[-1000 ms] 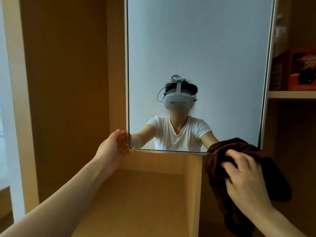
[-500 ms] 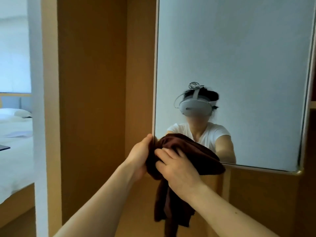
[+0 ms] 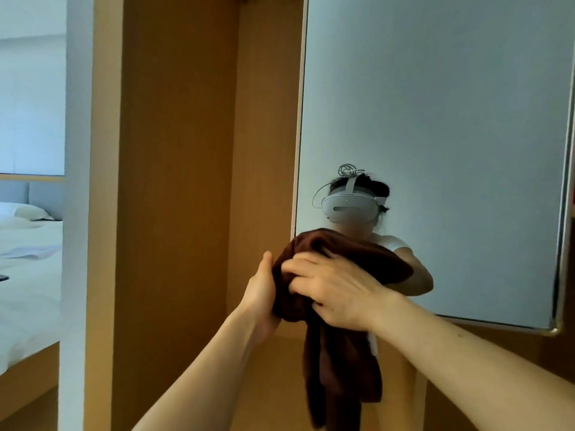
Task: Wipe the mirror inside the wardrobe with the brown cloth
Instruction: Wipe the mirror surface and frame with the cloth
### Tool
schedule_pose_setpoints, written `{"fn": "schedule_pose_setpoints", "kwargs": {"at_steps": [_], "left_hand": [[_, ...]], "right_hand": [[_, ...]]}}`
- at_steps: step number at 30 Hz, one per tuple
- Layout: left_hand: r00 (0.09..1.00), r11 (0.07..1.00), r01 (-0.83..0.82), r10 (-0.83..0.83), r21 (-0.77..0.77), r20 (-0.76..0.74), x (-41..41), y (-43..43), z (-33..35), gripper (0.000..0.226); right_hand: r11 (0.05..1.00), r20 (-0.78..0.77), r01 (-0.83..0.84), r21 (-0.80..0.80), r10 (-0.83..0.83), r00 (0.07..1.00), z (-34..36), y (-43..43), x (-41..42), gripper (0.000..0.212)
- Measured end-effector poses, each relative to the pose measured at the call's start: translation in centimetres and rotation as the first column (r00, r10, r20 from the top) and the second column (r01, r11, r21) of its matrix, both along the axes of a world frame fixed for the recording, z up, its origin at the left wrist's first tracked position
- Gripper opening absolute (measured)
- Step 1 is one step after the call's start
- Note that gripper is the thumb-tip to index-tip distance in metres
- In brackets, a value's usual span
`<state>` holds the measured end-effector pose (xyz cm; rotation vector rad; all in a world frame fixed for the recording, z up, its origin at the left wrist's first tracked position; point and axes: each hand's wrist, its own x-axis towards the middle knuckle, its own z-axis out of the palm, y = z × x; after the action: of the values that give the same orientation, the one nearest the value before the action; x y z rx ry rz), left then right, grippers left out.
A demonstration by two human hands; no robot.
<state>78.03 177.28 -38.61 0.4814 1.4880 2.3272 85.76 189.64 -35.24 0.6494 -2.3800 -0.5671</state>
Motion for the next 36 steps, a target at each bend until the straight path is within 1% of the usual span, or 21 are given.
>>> {"fn": "schedule_pose_setpoints", "kwargs": {"at_steps": [3,6,9,11,13,14,18,20,21,23,25,27,29,31,34,36], "left_hand": [[1.000,0.998,0.029,-0.029,0.063,-0.009,0.0,-0.1,0.2,0.060],[0.997,0.998,0.064,-0.064,-0.003,-0.051,0.7,-0.7,0.6,0.070],[0.993,0.997,0.061,-0.065,-0.042,-0.097,1.2,-1.2,0.8,0.067],[0.992,0.996,0.088,-0.089,-0.022,-0.094,1.3,-1.7,1.4,0.075],[0.988,0.992,0.128,-0.127,0.014,-0.092,1.0,-2.1,2.3,0.084],[0.984,0.989,0.146,-0.141,0.038,-0.110,1.1,-2.2,2.8,0.085],[0.945,0.988,0.154,-0.147,0.001,-0.292,1.3,-2.0,3.9,0.072],[0.929,0.991,0.129,-0.133,-0.034,-0.344,1.3,-1.9,4.0,0.065],[0.926,0.992,0.113,-0.124,-0.049,-0.357,1.4,-1.9,4.1,0.062],[0.934,0.990,0.121,-0.139,-0.074,-0.329,1.4,-2.1,4.2,0.052],[0.950,0.989,0.117,-0.137,-0.084,-0.280,1.5,-2.1,4.3,0.037],[0.971,0.998,0.018,-0.032,-0.063,-0.237,1.6,-1.9,4.3,0.026],[0.963,0.990,-0.131,0.112,-0.061,-0.244,1.7,-1.3,4.5,0.019],[0.928,0.966,-0.247,0.212,-0.081,-0.306,1.9,-0.6,5.0,0.014],[0.879,0.941,-0.327,0.267,-0.091,-0.394,2.2,-0.3,6.0,0.010],[0.855,0.927,-0.358,0.278,-0.111,-0.439,2.3,-0.4,6.8,0.013]], "right_hand": [[0.997,-0.065,0.054,0.053,-0.051,0.997,2.9,-1.7,-0.1,0.029],[0.987,-0.168,0.154,0.040,-0.145,0.975,6.5,-3.0,-0.5,0.038],[0.977,-0.258,0.206,0.057,-0.185,0.948,9.5,-3.9,-0.9,0.041],[0.973,-0.254,0.208,0.096,-0.178,0.951,9.8,-3.9,-0.7,0.041],[0.976,-0.211,0.180,0.123,-0.152,0.966,8.7,-3.3,-0.3,0.041],[0.980,-0.184,0.163,0.116,-0.140,0.973,8.0,-2.9,-0.1,0.042],[0.993,-0.059,0.109,-0.033,-0.111,0.992,7.1,-1.8,0.4,0.051],[0.978,0.019,0.059,-0.200,-0.056,0.998,7.3,-1.8,0.6,0.057],[0.952,0.059,0.035,-0.303,-0.018,0.998,7.5,-1.8,0.7,0.060],[0.882,0.132,0.028,-0.470,0.038,0.991,7.8,-1.7,1.0,0.061],[0.817,0.176,0.036,-0.576,0.081,0.981,7.9,-1.4,1.2,0.053],[0.777,0.176,0.023,-0.629,0.113,0.978,8.0,-1.1,1.4,0.042],[0.827,0.119,-0.007,-0.562,0.089,0.989,7.9,-0.9,1.6,0.039],[0.901,0.054,-0.028,-0.434,0.057,0.997,7.6,-0.4,1.5,0.039],[0.973,-0.083,-0.034,-0.229,0.016,0.996,7.0,0.9,1.5,0.038],[0.982,-0.203,-0.051,-0.180,0.013,0.979,6.7,2.1,1.5,0.039]]}}
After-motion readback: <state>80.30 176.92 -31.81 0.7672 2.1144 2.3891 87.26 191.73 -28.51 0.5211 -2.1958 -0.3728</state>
